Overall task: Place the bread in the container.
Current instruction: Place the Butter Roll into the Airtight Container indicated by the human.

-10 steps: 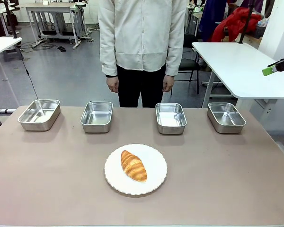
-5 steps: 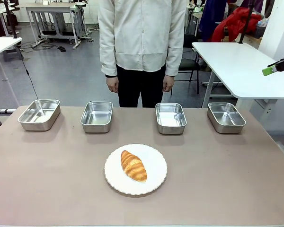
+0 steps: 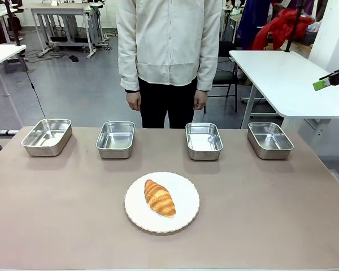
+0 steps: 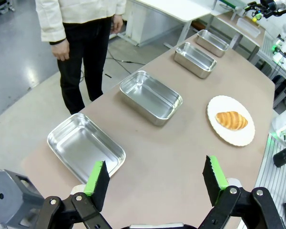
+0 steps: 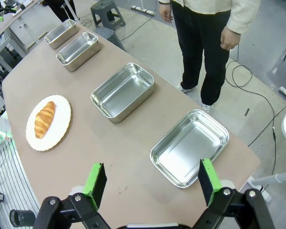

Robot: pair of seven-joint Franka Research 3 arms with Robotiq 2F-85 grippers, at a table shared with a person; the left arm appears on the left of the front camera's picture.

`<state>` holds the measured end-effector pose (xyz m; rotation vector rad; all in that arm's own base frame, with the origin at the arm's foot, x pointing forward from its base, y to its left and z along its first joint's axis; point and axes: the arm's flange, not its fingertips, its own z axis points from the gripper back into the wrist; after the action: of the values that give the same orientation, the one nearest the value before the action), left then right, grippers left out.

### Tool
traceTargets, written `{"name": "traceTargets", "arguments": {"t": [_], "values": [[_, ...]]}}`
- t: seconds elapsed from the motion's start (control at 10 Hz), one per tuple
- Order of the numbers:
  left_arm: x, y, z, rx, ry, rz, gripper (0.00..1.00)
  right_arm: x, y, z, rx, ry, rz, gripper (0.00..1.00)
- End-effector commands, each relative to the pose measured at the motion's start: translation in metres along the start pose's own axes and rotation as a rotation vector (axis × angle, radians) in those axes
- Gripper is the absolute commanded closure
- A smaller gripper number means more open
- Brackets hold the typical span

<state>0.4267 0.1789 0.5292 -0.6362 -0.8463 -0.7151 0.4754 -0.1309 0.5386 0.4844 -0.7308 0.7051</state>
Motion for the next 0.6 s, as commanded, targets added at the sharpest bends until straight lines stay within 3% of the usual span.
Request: {"name": "traceTargets", "arguments": {"t": [0.0, 0.5], "values": [[-0.0006, -0.0011, 0.0016, -0.004, -0.011, -0.009, 0.0, 0.001, -0.0003, -0.0009, -0.002, -0.005, 0.002, 0.0], [-0.0006, -0.0011, 0.0016, -0.004, -0.011, -0.009, 0.0, 0.001, -0.0003, -0.0009, -0.002, -0.005, 0.002, 0.0]]}}
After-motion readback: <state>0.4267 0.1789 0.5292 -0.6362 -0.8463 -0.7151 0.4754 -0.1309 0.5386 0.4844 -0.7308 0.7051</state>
